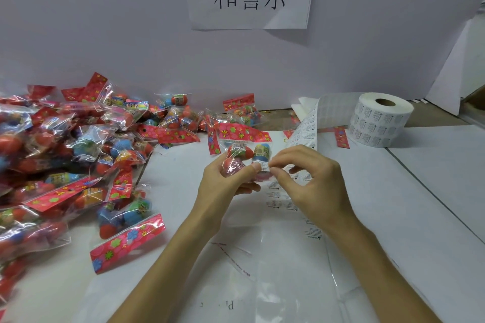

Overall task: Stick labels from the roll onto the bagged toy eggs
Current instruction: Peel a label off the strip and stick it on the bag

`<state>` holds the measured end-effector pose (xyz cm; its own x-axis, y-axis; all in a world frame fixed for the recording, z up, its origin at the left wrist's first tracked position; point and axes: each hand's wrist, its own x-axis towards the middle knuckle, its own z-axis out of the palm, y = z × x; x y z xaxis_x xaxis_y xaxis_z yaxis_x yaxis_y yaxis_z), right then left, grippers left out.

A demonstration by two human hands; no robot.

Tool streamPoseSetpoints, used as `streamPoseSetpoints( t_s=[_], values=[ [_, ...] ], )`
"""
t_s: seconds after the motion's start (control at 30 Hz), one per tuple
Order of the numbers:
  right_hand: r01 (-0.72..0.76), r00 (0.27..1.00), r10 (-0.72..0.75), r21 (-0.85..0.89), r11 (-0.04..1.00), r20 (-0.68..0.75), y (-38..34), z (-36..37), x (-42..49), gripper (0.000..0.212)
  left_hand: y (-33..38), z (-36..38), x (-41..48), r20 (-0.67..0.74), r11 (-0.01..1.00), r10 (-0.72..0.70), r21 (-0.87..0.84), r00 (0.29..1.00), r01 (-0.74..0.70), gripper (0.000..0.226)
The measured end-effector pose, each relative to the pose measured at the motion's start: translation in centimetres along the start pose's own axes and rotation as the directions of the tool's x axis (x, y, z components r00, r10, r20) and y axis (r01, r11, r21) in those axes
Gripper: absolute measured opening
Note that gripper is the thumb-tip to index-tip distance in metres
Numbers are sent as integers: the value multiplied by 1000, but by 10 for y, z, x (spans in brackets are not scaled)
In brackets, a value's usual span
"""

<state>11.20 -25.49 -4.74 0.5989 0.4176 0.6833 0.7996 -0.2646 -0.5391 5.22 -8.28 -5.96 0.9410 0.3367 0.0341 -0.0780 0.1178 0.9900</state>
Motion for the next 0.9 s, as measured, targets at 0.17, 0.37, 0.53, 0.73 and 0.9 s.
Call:
streamPoseSetpoints(
  t_s=[0.17,0.37,0.53,0.73,0.9],
  values=[
    [35,999,-35,-2,999,32,4,-4,0,12,-1,-2,-1,11,1000,9,29,1000,-10,19],
    [60,997,-59,-31,998,49,6,-2,-1,10,-4,-2,-2,5,998,8,55,1000,-8,6],
    [77,997,-76,-46,996,26,6,-1,-2,9,0,0,-3,59,1000,1,17,998,-2,41],
    [46,999,-47,-54,997,-11,8,-3,-2,9,0,3,-5,93,997,45,61,995,-51,66],
    [62,997,-66,-108,992,-39,2,-1,-1,11,3,3,-4,33,993,81,78,996,-83,61]
  ],
)
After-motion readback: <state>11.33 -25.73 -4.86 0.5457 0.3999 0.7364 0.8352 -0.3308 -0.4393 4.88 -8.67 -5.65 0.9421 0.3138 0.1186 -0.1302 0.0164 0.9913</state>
